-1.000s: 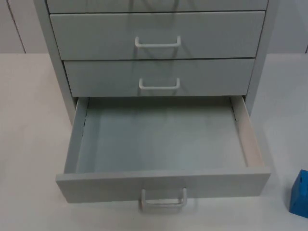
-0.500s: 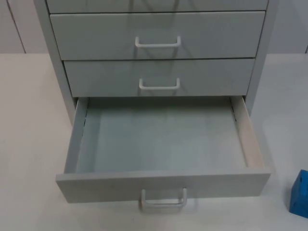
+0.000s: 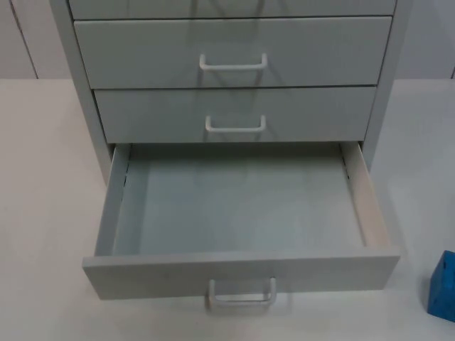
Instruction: Open the drawer with the left hand, place the block into the drawer with the right hand, then close the drawer with the left hand.
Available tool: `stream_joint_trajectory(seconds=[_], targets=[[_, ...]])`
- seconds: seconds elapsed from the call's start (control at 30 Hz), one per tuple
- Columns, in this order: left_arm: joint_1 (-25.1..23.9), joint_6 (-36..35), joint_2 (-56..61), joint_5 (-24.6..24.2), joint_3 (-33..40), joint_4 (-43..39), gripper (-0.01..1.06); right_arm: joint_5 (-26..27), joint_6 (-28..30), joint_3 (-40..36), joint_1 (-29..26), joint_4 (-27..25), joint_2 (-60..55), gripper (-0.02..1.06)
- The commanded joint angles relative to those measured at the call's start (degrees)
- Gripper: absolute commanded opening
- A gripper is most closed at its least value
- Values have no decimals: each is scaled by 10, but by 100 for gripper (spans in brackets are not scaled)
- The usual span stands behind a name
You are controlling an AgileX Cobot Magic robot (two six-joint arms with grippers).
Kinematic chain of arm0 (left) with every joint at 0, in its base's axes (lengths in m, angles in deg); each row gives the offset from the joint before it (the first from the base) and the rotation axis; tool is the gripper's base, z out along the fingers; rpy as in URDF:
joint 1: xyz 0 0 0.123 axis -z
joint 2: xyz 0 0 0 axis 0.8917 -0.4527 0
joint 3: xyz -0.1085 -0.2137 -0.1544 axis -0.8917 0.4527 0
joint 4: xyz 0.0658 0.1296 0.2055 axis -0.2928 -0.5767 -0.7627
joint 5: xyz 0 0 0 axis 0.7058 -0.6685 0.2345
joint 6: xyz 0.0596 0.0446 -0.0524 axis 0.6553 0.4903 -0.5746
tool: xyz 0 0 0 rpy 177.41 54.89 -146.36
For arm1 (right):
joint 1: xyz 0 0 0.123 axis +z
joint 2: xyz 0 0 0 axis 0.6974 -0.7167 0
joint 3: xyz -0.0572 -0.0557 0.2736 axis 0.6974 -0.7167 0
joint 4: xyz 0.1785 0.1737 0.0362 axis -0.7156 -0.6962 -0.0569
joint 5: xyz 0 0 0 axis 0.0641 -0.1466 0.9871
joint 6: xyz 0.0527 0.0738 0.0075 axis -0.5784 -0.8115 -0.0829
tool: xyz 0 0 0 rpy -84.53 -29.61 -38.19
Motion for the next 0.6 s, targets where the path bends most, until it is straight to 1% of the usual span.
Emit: stream_joint_trajectory(seconds=[0.0, 0.03, 0.07, 0.17, 0.2, 0.3, 0.37, 0.4, 0.47, 0.53, 0.57], targets=[[-1, -6, 3, 8, 2, 6, 105, 19, -15, 4, 0, -3, -31, 105], [-1, -6, 3, 8, 2, 6, 105, 27, -21, 4, 0, -3, -55, 105], [-1, -6, 3, 8, 2, 6, 105, 27, -21, 4, 0, -3, -55, 105], [-1, -6, 3, 8, 2, 7, 105, 69, -40, 4, 0, -5, -122, 105], [-1, -6, 3, 8, 2, 7, 105, 69, -40, 4, 0, -5, -122, 105], [-1, -6, 3, 8, 2, 10, 105, 107, -65, 4, 0, -8, -161, 105], [-1, -6, 3, 8, 2, 10, 105, 124, -84, 4, 6, -5, -177, 105], [-1, -6, 3, 8, 2, 10, 105, 124, -84, 4, 6, -5, -177, 105], [-1, -6, 3, 8, 2, 10, 105, 143, -113, 4, 33, 1, -182, 103], [-1, -6, 3, 8, 2, 10, 105, 179, -147, 4, 74, 10, -182, 101], [-1, -6, 3, 8, 2, 10, 105, 179, -147, 4, 74, 10, -182, 101]])
